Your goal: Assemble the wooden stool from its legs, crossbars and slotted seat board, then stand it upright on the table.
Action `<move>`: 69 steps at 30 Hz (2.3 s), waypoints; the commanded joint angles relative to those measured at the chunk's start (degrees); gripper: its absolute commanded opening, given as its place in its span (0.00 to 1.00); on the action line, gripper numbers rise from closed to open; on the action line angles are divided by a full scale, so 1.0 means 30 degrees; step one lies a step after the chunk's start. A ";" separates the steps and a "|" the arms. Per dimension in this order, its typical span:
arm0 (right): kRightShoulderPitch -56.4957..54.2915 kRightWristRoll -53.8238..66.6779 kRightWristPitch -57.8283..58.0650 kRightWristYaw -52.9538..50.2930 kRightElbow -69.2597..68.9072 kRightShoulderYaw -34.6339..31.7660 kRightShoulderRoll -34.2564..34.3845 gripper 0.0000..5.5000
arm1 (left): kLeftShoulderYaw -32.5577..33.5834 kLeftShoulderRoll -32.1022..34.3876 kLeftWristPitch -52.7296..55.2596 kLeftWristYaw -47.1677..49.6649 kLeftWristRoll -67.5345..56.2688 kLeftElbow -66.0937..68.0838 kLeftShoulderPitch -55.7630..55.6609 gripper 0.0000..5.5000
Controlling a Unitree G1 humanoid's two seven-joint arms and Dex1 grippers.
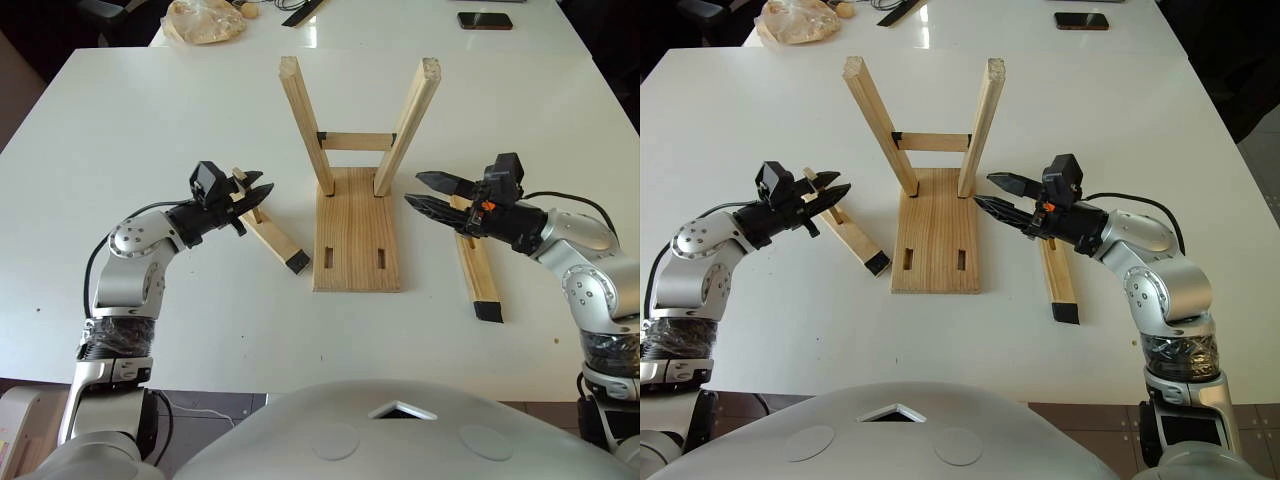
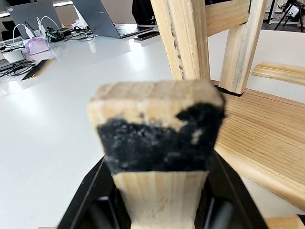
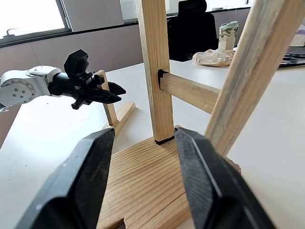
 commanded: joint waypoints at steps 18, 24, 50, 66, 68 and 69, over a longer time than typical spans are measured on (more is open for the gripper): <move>-0.0019 0.0091 0.0303 -0.0065 -0.0331 -0.0509 -0.0427 0.42 | 0.0353 0.2119 -0.0622 -0.2000 0.0811 0.0029 0.1812 0.24; -0.0022 0.0116 0.0384 0.0070 -0.0213 -0.0615 -0.0511 0.42 | 0.0613 0.0739 -0.2504 0.0207 0.1515 0.1035 0.3240 0.24; -0.0524 -0.0292 0.0115 0.0563 0.0184 -0.0625 -0.0596 0.42 | 0.4090 0.1073 0.2986 -0.0769 -0.5250 -0.5621 0.3440 0.52; -0.0228 -0.0430 -0.0068 0.0093 -0.0142 -0.0391 -0.0084 0.42 | 0.3996 0.0262 0.7399 0.4022 -0.7327 -0.8387 -0.1195 0.52; -0.0338 -0.0470 -0.0073 0.0044 -0.0096 -0.0323 -0.0011 0.42 | 0.3606 0.0122 0.7584 0.4175 -0.7200 -0.8539 -0.1476 0.52; -0.0378 -0.0498 -0.0088 0.0033 -0.0076 -0.0285 0.0029 0.42 | 0.3412 0.0048 0.7634 0.4194 -0.7136 -0.8606 -0.1561 0.52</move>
